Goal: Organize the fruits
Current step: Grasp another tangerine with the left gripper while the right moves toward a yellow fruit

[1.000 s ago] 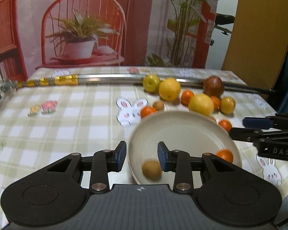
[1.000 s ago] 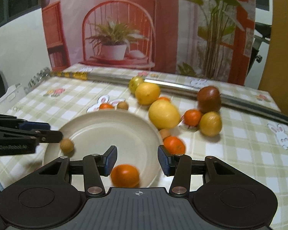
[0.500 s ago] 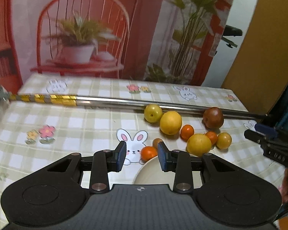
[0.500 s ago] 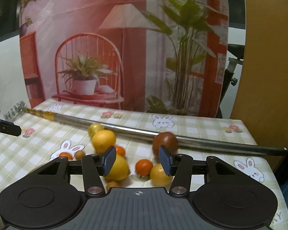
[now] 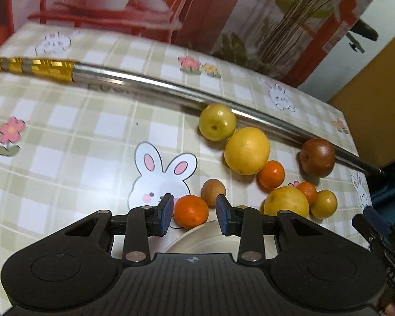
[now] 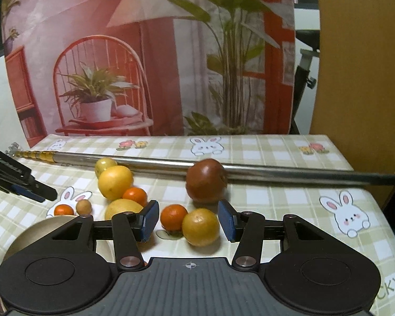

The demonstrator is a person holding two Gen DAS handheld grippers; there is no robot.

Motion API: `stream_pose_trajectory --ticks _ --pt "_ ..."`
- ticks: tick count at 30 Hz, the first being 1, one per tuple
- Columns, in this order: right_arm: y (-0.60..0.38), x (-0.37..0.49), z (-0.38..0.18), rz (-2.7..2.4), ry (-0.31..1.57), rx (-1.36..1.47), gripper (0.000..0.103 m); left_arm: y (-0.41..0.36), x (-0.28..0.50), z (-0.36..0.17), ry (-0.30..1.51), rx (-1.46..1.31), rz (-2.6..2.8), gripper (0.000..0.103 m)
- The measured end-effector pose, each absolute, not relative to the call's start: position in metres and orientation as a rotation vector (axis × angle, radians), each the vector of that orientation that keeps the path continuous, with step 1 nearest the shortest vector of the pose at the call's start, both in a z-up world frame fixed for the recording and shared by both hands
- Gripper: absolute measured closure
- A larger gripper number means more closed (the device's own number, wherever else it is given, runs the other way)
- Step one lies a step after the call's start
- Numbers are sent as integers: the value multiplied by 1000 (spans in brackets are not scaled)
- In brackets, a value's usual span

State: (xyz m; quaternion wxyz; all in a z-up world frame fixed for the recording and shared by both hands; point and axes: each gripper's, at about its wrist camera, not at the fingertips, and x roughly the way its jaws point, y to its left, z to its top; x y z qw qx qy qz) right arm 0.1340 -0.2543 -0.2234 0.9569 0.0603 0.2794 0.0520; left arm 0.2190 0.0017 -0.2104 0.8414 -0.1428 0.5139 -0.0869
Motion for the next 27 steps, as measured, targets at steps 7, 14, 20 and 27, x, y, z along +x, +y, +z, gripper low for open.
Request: stream_pose_trajectory --ticks 7,14,20,27 --pt "-262 136 -233 96 582 148 56 1 229 -226 1141 -325 -170 65" --pt "-265 136 -236 94 590 160 56 1 232 -236 1154 -345 -176 66" --pt "-267 134 -238 90 597 175 56 3 225 -231 1098 -330 -183 68" --pt "-273 136 -246 82 603 193 56 2 208 -208 980 -248 -186 68"
